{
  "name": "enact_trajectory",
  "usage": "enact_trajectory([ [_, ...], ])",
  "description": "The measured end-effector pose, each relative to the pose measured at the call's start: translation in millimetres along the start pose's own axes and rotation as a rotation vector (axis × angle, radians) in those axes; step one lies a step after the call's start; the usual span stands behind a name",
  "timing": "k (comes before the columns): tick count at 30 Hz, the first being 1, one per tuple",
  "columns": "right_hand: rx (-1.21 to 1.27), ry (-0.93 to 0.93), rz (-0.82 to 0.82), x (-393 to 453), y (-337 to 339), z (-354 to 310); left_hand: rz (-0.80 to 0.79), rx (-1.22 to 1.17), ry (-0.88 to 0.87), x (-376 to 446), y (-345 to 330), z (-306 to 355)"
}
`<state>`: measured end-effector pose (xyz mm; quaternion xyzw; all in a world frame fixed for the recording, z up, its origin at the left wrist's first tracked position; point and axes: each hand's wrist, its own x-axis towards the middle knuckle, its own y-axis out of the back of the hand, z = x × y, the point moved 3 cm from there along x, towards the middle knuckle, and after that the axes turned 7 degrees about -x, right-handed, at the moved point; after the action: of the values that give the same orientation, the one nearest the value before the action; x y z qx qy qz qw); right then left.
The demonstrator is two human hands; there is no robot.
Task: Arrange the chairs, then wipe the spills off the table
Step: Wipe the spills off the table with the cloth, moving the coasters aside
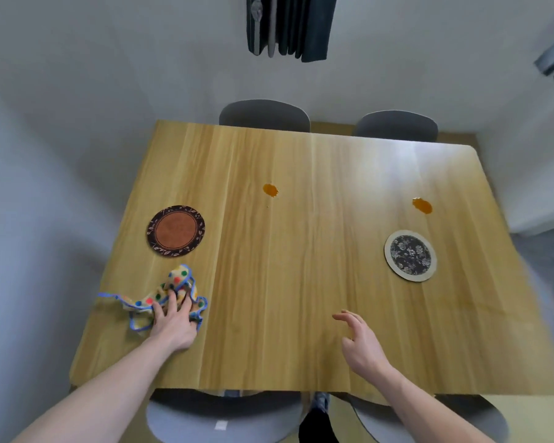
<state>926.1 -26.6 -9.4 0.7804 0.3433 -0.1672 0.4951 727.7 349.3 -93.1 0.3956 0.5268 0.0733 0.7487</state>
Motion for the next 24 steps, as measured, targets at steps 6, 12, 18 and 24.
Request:
enact_trajectory([
  [6, 0.034, -0.015, 0.041, -1.5, 55.5, 65.0, -0.142, 0.103, -0.047, -27.5, -40.7, 133.9],
  [12, 0.096, -0.088, 0.092, -6.9, 106.2, 139.5, -0.231, 0.155, -0.186, -64.5, -87.5, 267.7],
  [18, 0.11, -0.122, 0.137, -22.0, 135.4, 196.3, -0.461, 0.173, -0.329, -120.1, -132.1, 385.0],
  [24, 0.109, -0.101, 0.146, -19.1, 136.7, 204.5, -0.427, -0.112, -0.476, -145.1, -123.0, 406.0],
])
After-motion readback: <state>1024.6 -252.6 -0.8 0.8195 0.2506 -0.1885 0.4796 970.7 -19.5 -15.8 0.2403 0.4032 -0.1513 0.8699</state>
